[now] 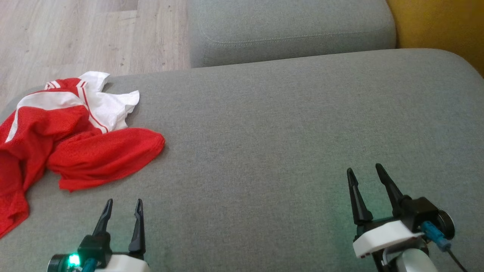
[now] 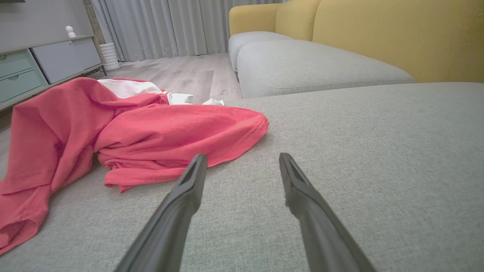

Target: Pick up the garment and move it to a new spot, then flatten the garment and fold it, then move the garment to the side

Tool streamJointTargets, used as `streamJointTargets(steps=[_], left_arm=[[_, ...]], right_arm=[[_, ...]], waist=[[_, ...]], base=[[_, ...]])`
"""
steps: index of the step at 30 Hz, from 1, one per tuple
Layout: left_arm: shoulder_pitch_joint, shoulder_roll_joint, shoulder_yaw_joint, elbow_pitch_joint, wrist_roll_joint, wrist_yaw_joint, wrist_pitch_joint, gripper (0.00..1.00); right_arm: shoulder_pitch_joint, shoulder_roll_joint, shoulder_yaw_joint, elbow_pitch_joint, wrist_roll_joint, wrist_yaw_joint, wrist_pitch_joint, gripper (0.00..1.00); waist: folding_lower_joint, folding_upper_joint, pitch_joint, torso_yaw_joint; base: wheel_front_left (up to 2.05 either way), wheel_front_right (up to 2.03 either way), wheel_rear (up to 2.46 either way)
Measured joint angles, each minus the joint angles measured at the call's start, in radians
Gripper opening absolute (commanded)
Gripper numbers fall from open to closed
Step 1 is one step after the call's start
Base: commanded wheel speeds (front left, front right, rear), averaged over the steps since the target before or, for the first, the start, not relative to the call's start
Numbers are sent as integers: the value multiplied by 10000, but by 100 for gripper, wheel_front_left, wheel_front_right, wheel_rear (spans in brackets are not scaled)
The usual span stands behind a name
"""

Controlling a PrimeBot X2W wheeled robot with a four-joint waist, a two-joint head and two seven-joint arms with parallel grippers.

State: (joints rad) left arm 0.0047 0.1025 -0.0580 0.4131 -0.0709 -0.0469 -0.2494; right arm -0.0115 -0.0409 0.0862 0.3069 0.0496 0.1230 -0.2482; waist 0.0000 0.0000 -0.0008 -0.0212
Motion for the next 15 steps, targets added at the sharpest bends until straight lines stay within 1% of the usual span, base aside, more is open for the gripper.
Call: streamJointTargets(steps=[4, 15], left_arm=[[1, 2, 15, -2, -2, 33, 0, 100], [5, 4, 38, -8, -2, 44, 0, 100]], right_arm=[[-1, 0, -17, 144, 213, 0, 2, 100], [-1, -2, -21, 174, 213, 0, 0, 100]], waist=[[0, 0, -6, -5], [0, 0, 4, 50]], base=[[0, 0, 0], [0, 0, 0]])
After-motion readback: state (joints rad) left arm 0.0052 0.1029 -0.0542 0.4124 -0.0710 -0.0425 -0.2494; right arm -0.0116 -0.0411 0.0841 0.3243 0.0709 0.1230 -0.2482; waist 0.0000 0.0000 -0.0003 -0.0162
